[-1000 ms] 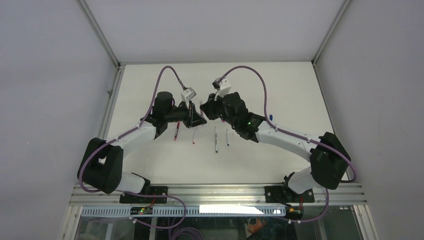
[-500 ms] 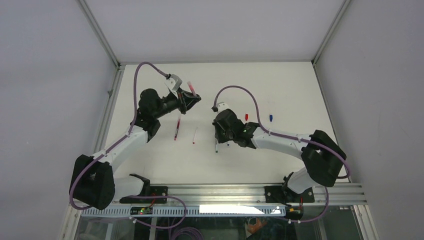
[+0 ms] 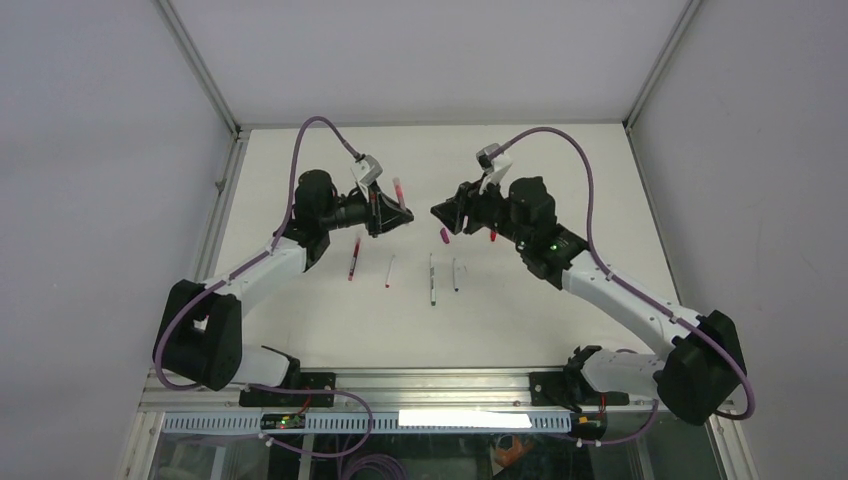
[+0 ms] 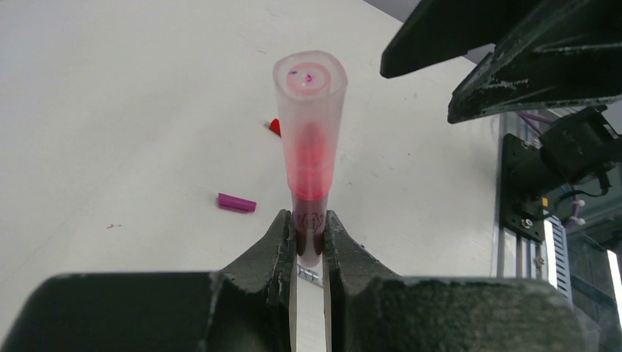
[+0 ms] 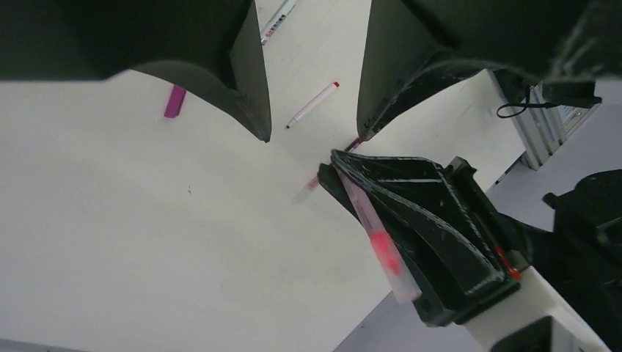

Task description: Insert the pens into the pen caps

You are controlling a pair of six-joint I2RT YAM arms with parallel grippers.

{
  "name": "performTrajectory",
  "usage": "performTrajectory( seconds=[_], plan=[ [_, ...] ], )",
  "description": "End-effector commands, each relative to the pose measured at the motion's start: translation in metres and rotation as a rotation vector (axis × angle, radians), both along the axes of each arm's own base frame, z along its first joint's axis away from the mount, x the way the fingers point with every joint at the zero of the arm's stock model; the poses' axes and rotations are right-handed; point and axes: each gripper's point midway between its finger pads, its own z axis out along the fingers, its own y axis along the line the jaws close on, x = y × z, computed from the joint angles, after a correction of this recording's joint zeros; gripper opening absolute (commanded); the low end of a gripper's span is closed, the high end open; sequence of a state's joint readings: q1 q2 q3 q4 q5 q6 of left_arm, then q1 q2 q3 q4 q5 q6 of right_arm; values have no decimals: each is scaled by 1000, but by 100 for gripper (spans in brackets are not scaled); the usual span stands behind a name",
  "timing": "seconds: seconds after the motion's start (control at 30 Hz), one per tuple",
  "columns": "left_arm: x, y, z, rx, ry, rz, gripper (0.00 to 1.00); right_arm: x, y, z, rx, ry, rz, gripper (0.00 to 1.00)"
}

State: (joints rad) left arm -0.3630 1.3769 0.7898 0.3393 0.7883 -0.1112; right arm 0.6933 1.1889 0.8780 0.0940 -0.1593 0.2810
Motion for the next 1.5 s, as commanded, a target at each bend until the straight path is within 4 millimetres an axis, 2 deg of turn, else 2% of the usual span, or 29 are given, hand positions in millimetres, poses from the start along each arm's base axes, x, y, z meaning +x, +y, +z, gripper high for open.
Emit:
performTrajectory(
  seconds=[0.0,0.1,0.23,0.47,0.83,0.9,1.0,1.1,1.27,1.47],
  plan=[
    [-14,-16,22,-28,-59,-141,0,-9,25,49,119,-125,195,48],
    [-20,-24,20,-23,-47,-174,0,-10,36,60,160,-141,246,45],
    [-24,-37,17,0,-37,-208,0,-8,46,65,179,-151,286,42],
    [-27,-47,13,9,-28,-233,0,1,50,77,182,-182,284,38],
    [-29,-54,9,16,-21,-255,0,10,51,80,168,-196,261,37],
    [-30,-53,9,17,-23,-256,0,12,53,77,165,-188,262,33],
    [-30,-53,9,19,-22,-256,0,12,55,75,164,-178,269,14],
    [-30,-52,9,25,-26,-252,0,11,55,71,160,-167,271,0],
    [-25,-49,12,36,-53,-213,0,10,52,56,138,-137,262,0],
    [-21,-40,41,13,-150,-132,0,9,50,31,112,-82,252,0]
  ],
)
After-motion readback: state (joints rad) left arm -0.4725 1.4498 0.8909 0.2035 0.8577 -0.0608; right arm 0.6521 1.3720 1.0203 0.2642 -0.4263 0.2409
